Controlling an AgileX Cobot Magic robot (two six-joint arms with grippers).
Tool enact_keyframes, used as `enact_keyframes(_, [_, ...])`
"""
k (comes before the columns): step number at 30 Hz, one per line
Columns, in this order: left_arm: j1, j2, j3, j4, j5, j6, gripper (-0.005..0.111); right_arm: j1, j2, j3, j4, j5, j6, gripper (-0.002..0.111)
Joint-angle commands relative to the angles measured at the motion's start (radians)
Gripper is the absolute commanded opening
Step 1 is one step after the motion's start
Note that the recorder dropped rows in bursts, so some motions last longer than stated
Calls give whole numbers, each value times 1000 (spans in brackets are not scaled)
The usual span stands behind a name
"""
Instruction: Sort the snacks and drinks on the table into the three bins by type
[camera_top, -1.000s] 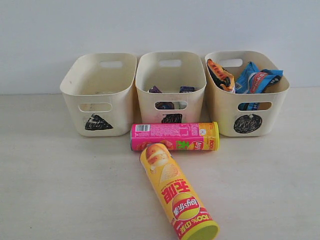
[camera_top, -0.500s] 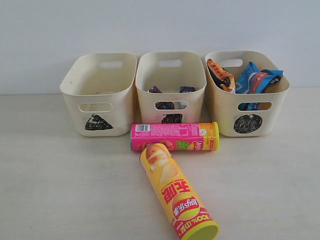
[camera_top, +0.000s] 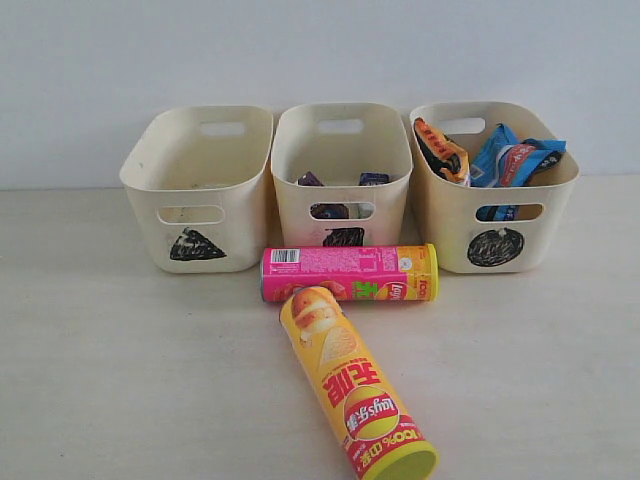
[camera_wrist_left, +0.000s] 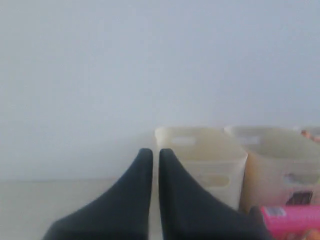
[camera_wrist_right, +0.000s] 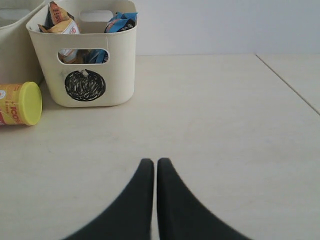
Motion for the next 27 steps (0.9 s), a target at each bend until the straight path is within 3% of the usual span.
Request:
enact_keyframes(1, [2,-4,-4,9,-167,-173,4,1,-6,4,-8,-3,0,0])
enact_keyframes(5, [2,-4,-8,53,-313,-368,4,1,-6,4,-8,-3,0,0])
enact_keyframes(8, [2,100,-123,104,-295,-430,4,1,-6,4,-8,-3,0,0])
enact_keyframes(13, [2,403,-334,221,-191,-480,4,1,-6,4,-8,-3,0,0])
enact_keyframes(15, [2,497,-405,344,-135,-544,4,1,-6,4,-8,-3,0,0])
enact_keyframes(17, [2,623,-489,567,-1,-653,4,1,-6,4,-8,-3,0,0])
enact_keyframes(19, [-5,733,-546,676,134,-683,4,1,-6,4,-8,-3,0,0])
enact_keyframes(22, [-63,860,-594,676,277,-609,4,1,-6,4,-8,-3,0,0])
enact_keyframes(27, [-301,1083,-740,471,634,-262,4,1,-6,4,-8,-3,0,0])
